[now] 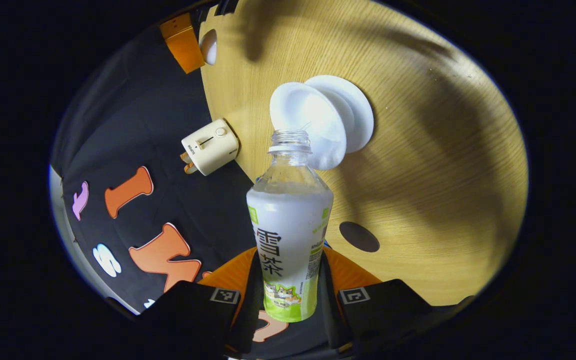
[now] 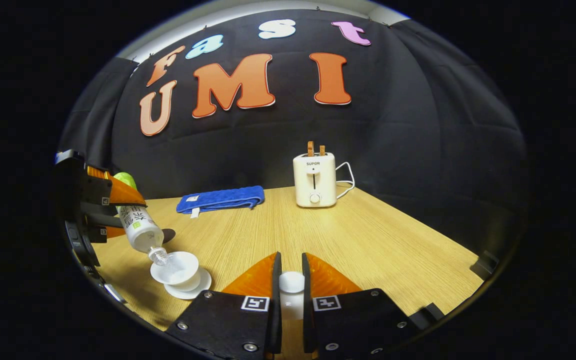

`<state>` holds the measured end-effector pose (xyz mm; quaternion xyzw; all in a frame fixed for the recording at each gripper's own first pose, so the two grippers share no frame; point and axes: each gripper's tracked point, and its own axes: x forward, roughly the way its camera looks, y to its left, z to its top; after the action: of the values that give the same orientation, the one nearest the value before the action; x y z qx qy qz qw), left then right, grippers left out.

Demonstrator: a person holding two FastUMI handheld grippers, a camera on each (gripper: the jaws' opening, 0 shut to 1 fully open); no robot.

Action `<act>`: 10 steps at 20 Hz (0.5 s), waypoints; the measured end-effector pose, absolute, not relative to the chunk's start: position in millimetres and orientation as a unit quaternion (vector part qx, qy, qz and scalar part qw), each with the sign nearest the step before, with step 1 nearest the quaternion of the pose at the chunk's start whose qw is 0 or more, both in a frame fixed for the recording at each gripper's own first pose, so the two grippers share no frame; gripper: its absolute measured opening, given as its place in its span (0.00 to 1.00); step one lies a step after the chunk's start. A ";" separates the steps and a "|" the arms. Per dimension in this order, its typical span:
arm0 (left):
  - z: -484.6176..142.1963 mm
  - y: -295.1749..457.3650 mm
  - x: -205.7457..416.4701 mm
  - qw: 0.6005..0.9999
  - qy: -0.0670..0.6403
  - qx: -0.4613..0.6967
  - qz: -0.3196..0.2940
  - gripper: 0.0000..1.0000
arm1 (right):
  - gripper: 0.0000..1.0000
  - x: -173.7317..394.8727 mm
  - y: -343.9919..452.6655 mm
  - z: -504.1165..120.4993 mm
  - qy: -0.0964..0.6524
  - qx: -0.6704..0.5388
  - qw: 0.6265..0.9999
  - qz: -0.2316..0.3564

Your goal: Open the teacup lid with one hand, grasp the water bottle and pour water into the teacup with the other hand; after pouring, place the water bottle on the coaster and then close the teacup lid.

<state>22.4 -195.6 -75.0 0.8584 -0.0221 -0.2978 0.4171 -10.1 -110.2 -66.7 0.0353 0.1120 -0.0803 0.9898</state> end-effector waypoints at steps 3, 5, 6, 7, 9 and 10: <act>-78.6 -190.9 26.6 0.452 -0.008 0.841 -0.298 0.55 | 0.17 -10.7 -112.2 -67.4 0.113 0.040 0.989 -0.081; -84.9 -185.0 29.8 0.491 0.011 0.816 -0.304 0.55 | 0.17 -11.9 -114.1 -67.7 0.113 0.043 0.989 -0.082; -88.9 -180.2 30.4 0.513 0.028 0.802 -0.306 0.58 | 0.17 -11.9 -115.9 -67.1 0.113 0.045 0.989 -0.084; -89.8 -175.7 28.9 0.531 0.040 0.787 -0.311 0.58 | 0.17 -12.1 -117.2 -66.9 0.112 0.046 0.989 -0.085; -95.3 -169.7 26.0 0.570 0.063 0.755 -0.318 0.55 | 0.17 -12.7 -120.9 -65.3 0.111 0.049 0.989 -0.089; -101.7 -169.7 26.1 0.590 0.073 0.737 -0.321 0.58 | 0.17 -12.4 -121.6 -65.0 0.110 0.050 0.989 -0.090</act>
<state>26.1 -169.7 -101.7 0.7374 0.0732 -0.3208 0.5898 -12.4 -121.6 -65.0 0.0500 0.1104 -0.0904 0.9885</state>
